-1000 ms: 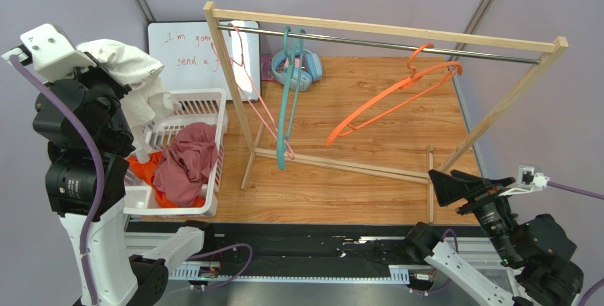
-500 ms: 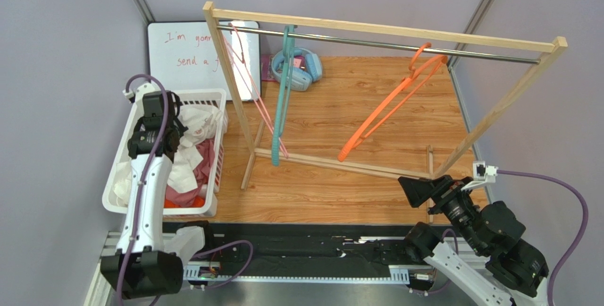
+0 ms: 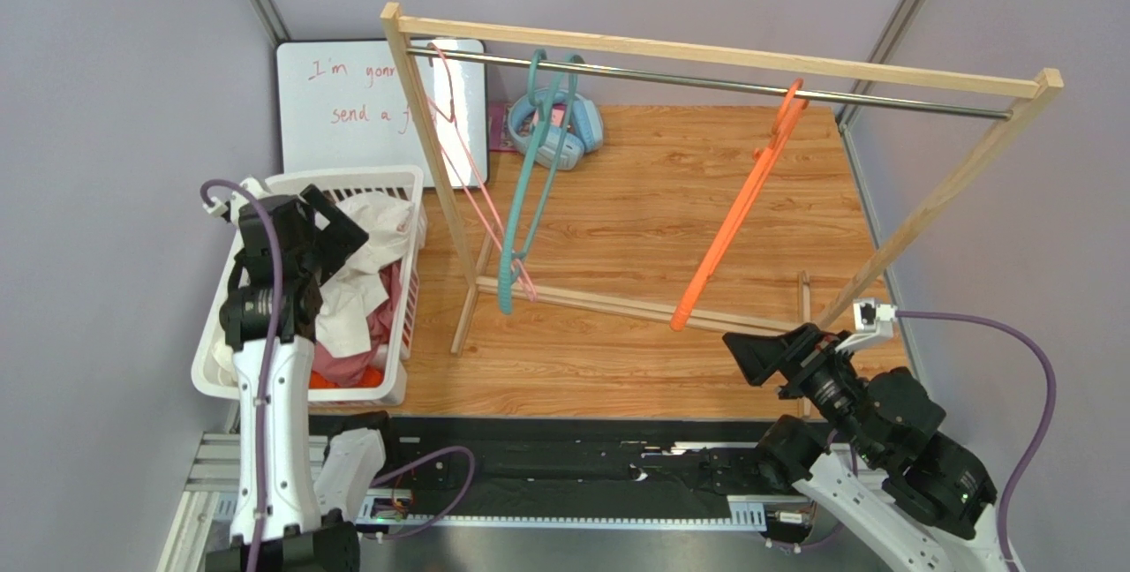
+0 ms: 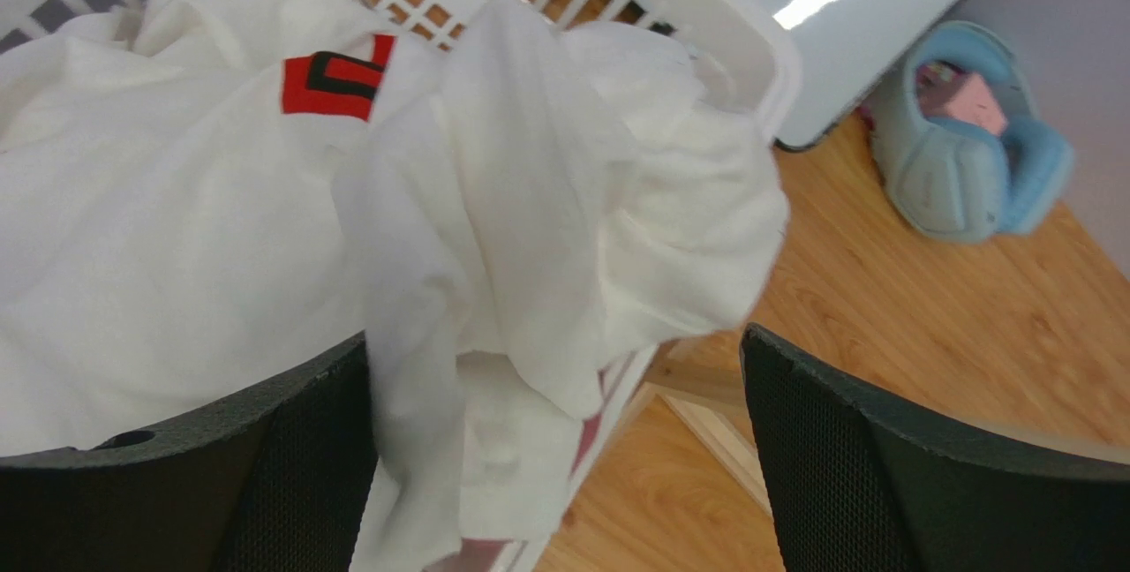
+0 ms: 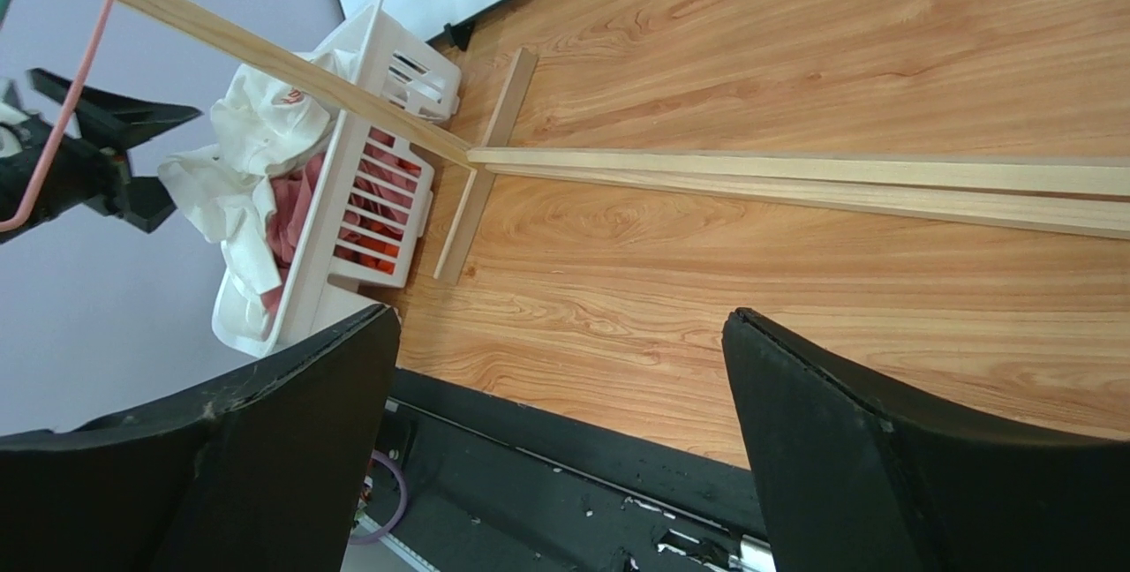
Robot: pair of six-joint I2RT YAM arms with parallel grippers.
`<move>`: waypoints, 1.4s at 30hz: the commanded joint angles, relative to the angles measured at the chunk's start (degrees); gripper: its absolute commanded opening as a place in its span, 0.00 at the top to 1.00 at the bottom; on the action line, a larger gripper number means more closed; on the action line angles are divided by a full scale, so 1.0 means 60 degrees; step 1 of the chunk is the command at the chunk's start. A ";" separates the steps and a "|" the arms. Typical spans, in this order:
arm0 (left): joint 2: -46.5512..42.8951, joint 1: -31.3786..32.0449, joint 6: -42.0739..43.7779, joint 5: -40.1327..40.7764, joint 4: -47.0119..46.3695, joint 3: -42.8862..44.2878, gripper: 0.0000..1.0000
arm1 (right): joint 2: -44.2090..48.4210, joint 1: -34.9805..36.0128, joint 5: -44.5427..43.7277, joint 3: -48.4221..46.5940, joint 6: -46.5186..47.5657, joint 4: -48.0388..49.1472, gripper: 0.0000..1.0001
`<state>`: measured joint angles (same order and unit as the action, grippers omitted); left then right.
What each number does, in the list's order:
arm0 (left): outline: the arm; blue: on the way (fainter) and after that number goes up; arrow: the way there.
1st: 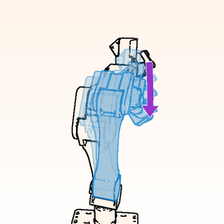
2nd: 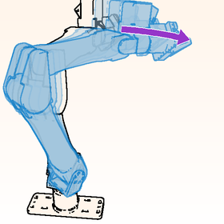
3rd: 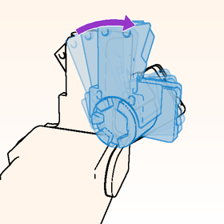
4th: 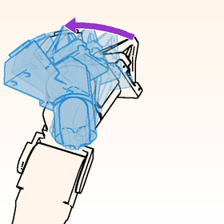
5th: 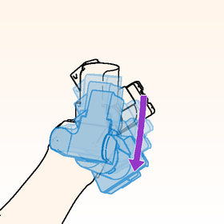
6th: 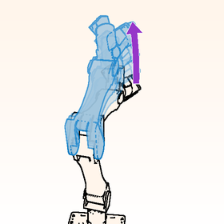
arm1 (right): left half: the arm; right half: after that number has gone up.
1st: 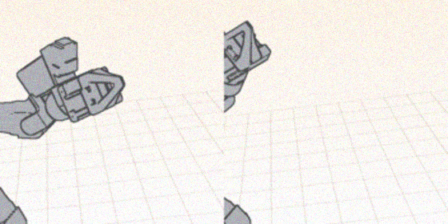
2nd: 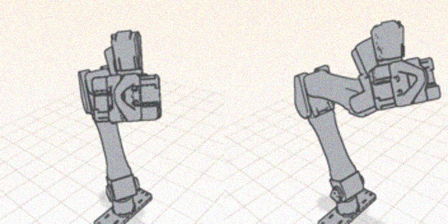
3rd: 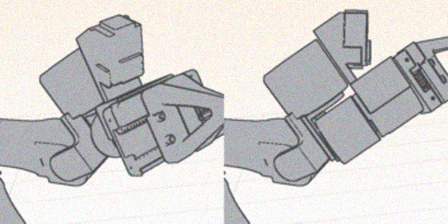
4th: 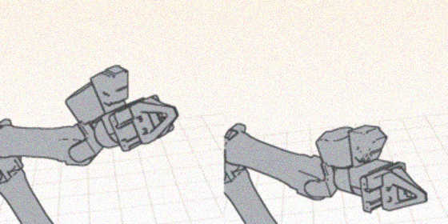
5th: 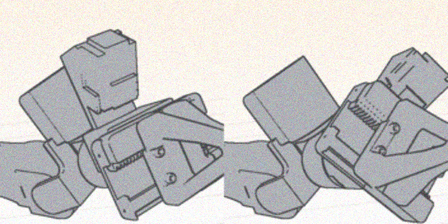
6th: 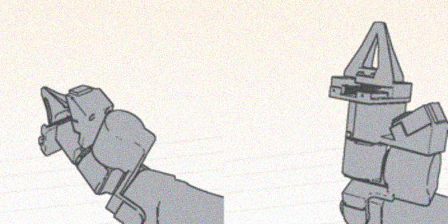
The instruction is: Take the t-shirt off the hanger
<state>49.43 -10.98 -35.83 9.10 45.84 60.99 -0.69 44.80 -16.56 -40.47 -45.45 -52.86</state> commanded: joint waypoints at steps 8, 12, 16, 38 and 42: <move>-0.2553 0.5205 -0.1468 -0.1722 -0.1339 -0.2369 0.01 | 0.0349 -0.0025 0.0122 0.1717 -0.0643 0.1937 0.00; -0.3388 0.7301 -0.1805 -0.1200 -0.2426 -0.3528 0.01 | 0.0320 -0.0039 0.0532 0.2581 -0.0569 0.2788 0.00; -0.4208 0.8596 -0.1894 -0.1442 -0.3813 -0.5046 0.01 | 0.0305 -0.0025 0.0826 0.3520 -0.0598 0.3711 0.00; -0.4957 1.0312 -0.1894 -0.3480 -1.0497 -1.0575 0.01 | 0.0525 -0.0039 0.0591 0.7505 -0.1652 0.5705 0.00; -0.4607 1.0312 -0.2011 -0.3392 -1.0556 -1.0546 0.01 | 0.0510 -0.0025 0.0503 0.7506 -0.1683 0.5558 0.00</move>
